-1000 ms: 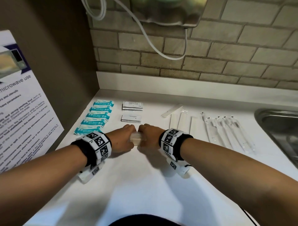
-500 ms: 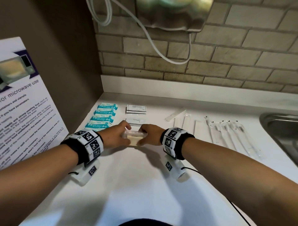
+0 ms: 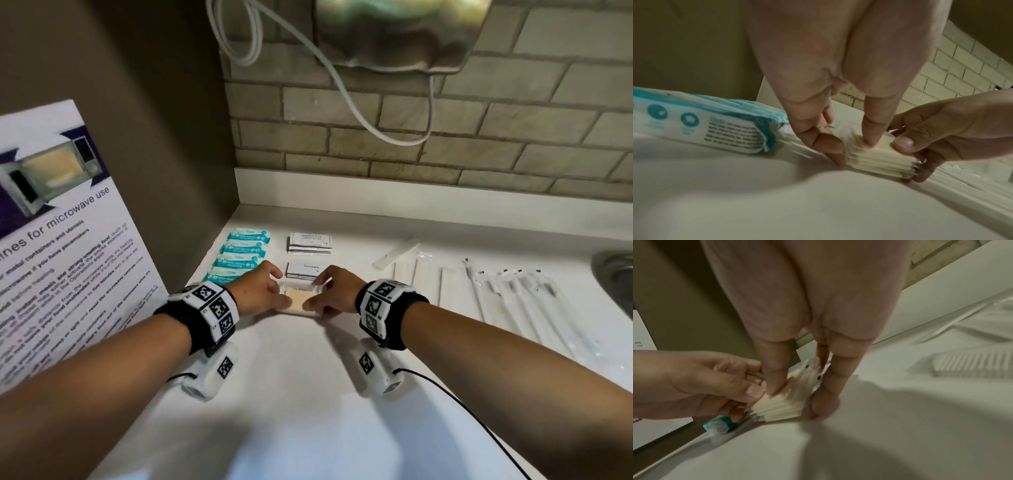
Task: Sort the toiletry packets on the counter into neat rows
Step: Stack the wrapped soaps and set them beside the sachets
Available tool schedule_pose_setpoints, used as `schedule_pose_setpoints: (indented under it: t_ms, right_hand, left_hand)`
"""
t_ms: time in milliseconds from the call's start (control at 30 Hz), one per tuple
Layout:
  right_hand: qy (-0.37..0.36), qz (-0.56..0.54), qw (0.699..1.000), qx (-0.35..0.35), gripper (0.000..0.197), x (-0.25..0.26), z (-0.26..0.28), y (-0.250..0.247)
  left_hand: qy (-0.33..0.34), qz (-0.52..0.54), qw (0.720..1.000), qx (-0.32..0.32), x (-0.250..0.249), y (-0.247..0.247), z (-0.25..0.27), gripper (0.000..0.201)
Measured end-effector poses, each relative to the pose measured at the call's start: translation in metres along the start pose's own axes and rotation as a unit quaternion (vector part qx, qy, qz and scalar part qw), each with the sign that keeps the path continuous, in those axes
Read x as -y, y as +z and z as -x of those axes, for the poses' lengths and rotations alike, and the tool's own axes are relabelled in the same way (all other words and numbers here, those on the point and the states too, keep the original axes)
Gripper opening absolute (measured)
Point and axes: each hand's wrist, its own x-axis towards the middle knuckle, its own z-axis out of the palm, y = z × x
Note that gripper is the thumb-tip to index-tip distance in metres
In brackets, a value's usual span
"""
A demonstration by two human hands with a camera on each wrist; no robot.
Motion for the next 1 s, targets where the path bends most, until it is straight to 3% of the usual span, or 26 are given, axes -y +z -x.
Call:
schedule_pose_setpoints:
  t_ms: [300,733,1000]
  right_hand:
    - [0.005,0.012,0.998,-0.056,0.047,0.005,-0.006,0.006]
    - [0.035,0.179,0.980,-0.086,0.066,0.014,0.001,0.004]
    - [-0.022,0.191,0.976,-0.106,0.058,0.010,0.007,-0.020]
  left_hand:
    - [-0.017,-0.033,0.999,-0.011,-0.002,0.000,-0.011,0.051]
    - [-0.022,-0.116,0.993,-0.026,-0.011,0.001,-0.007,0.046]
    - [-0.018,-0.050,0.998,-0.027,-0.023,-0.012,-0.010,0.055]
